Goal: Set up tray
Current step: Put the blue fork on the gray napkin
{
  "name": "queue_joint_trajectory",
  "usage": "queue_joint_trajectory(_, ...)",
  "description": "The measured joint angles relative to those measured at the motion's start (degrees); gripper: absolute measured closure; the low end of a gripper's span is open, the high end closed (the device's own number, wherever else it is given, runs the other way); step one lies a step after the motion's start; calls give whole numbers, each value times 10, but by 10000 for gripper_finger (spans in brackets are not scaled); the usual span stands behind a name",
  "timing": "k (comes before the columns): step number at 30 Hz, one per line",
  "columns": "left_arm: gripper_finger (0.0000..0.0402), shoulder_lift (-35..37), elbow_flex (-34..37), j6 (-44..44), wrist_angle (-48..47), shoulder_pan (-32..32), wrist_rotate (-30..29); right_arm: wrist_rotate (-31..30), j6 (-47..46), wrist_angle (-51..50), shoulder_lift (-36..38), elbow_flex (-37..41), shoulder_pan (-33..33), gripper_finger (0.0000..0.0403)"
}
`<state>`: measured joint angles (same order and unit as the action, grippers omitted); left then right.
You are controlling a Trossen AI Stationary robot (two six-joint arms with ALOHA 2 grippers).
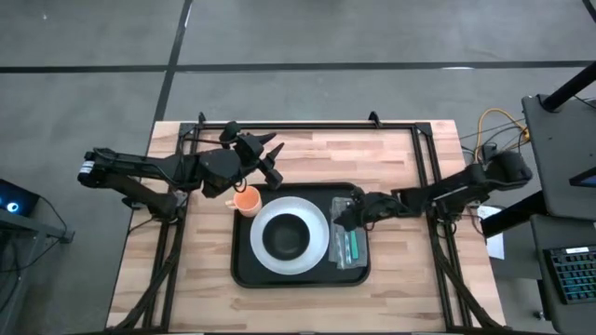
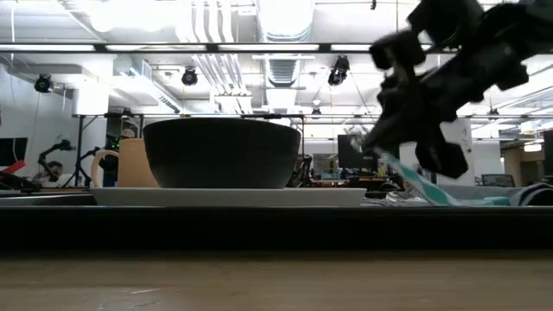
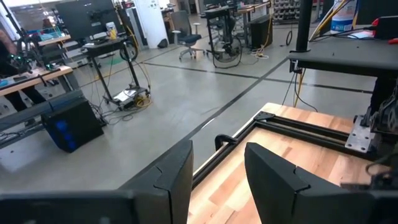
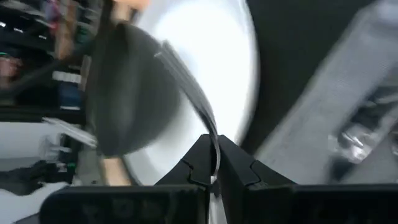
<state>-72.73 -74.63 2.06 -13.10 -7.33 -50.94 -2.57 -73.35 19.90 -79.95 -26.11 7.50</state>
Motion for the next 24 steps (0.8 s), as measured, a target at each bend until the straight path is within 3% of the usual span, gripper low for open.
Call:
queue_joint_trajectory(7, 275, 1, 0, 0, -2, 0, 0, 24, 11, 71, -72, 1, -15, 394)
queue_joint_trajectory(15, 275, 1, 0, 0, -4, 0, 2, 26, 58, 56, -48, 4, -53, 394)
queue_joint_trajectory(24, 275, 1, 0, 0, -4, 0, 49, 24, 60, 9, -57, 3, -68, 394)
